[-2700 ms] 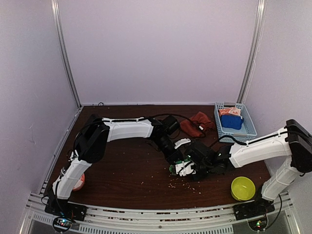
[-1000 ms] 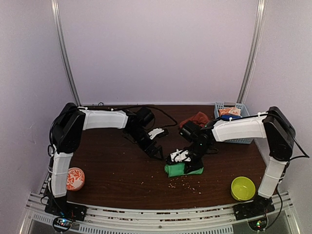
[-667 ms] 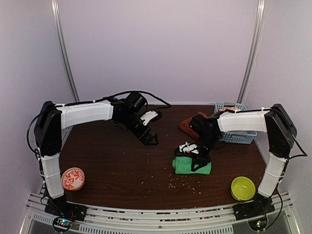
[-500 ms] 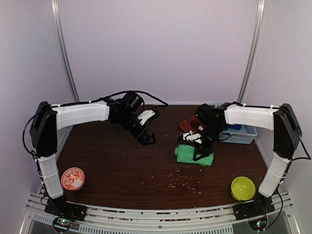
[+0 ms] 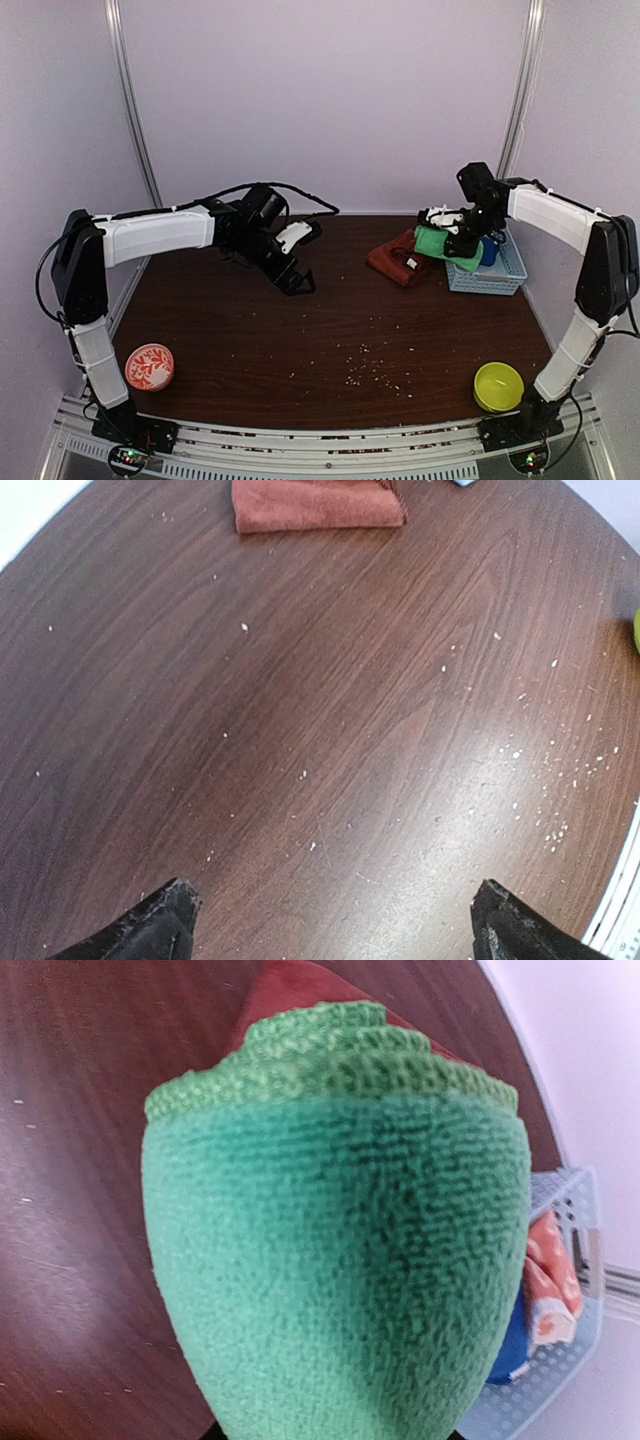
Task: Roll the towels
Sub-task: Place the towel in the bin.
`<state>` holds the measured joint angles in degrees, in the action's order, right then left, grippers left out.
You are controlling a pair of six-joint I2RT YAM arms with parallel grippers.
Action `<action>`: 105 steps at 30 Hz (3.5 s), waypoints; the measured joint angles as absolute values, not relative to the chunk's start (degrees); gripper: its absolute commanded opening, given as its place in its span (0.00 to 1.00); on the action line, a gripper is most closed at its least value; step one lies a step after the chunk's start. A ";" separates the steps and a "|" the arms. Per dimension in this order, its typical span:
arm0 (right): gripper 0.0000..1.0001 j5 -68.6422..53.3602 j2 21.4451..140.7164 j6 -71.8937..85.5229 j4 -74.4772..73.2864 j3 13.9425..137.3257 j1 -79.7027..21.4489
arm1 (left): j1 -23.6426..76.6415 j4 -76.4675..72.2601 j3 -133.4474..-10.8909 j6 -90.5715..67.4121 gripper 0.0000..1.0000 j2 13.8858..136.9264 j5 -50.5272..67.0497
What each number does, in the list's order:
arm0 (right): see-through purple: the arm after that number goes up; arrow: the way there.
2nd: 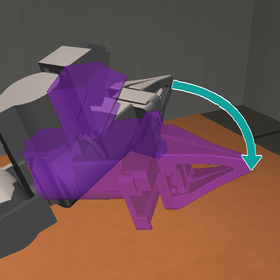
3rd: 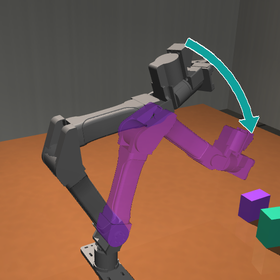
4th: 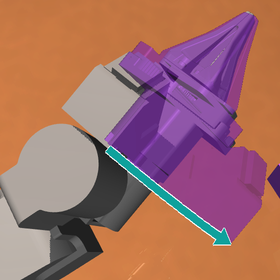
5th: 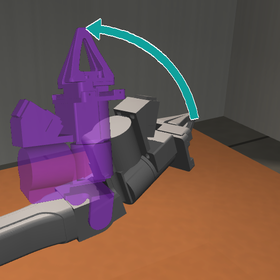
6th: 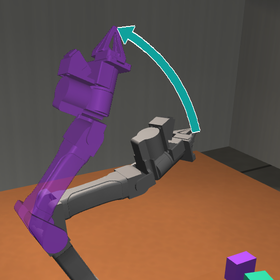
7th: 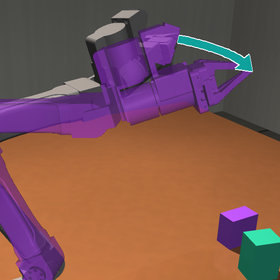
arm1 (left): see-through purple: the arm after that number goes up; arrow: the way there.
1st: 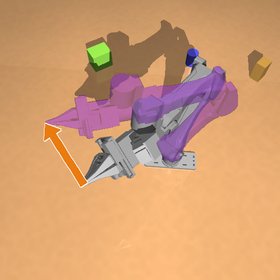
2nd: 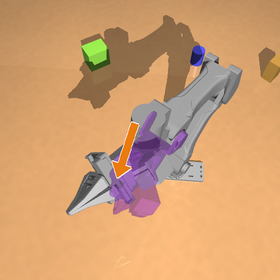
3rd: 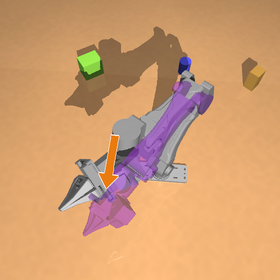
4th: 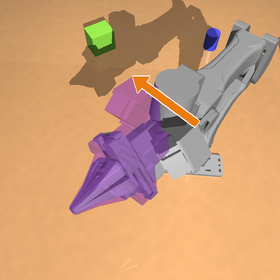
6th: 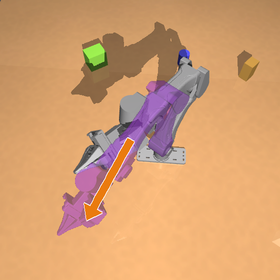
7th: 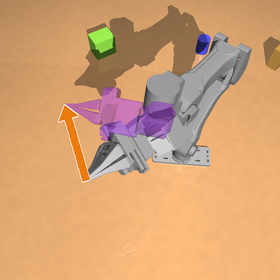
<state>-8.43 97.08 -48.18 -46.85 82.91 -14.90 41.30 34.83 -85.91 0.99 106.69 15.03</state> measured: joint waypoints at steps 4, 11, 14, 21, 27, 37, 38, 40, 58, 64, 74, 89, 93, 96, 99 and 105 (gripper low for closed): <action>0.00 -3.18 97.14 -49.93 -43.27 84.18 -10.96 | 41.30 34.46 -85.89 0.97 0.98 105.91 15.46; 0.00 6.20 98.74 -54.43 -33.76 85.30 -7.20 | 41.30 34.48 -85.60 0.97 0.98 105.75 16.47; 0.00 9.23 100.09 -56.80 -30.02 84.36 -6.26 | 41.30 34.46 -85.58 0.97 0.98 105.75 16.93; 0.00 12.84 105.12 -60.27 -27.16 84.27 -3.75 | 41.30 34.46 -85.56 0.97 0.98 105.75 17.65; 0.00 14.96 109.16 -61.82 -27.64 86.67 -3.73 | 41.30 34.46 -85.54 0.97 0.98 105.75 18.26; 0.00 18.11 113.60 -64.36 -29.78 88.53 -3.77 | 41.30 34.46 -85.49 0.97 0.98 105.75 19.09; 0.00 18.20 113.65 -64.53 -29.98 88.55 -3.77 | 41.30 34.44 -85.49 0.97 0.98 105.75 19.11; 0.00 18.33 113.65 -64.77 -30.02 88.64 -3.77 | 41.30 34.46 -85.49 0.97 0.98 105.75 19.11; 0.00 22.65 113.67 -70.81 -24.32 82.63 -5.10 | 41.30 34.48 -85.49 0.97 0.98 105.75 19.33; 0.00 23.92 113.71 -71.77 -22.35 82.43 -5.74 | 41.30 34.48 -85.49 0.95 0.98 105.75 19.44; 0.00 24.62 114.63 -70.59 -21.82 83.02 -9.04 | 41.30 34.50 -85.49 0.95 0.98 105.82 19.79; 0.00 20.86 109.01 -66.92 -11.86 70.98 -10.00 | 41.30 34.54 -85.49 0.95 0.98 106.21 20.73; 0.00 18.79 109.03 -67.11 -10.37 69.93 -9.23 | 41.30 34.57 -85.49 0.95 0.98 106.59 21.02; 0.00 16.69 109.43 -67.13 -10.31 70.41 -8.01 | 41.30 34.52 -85.49 0.95 0.98 106.61 21.23; 0.09 14.50 109.93 -67.40 -9.58 70.48 -7.03 | 41.30 34.54 -85.49 0.95 0.98 106.63 21.28; 0.40 11.79 111.85 -67.31 -9.56 72.18 -6.46 | 41.30 34.52 -85.49 0.95 0.98 106.72 21.54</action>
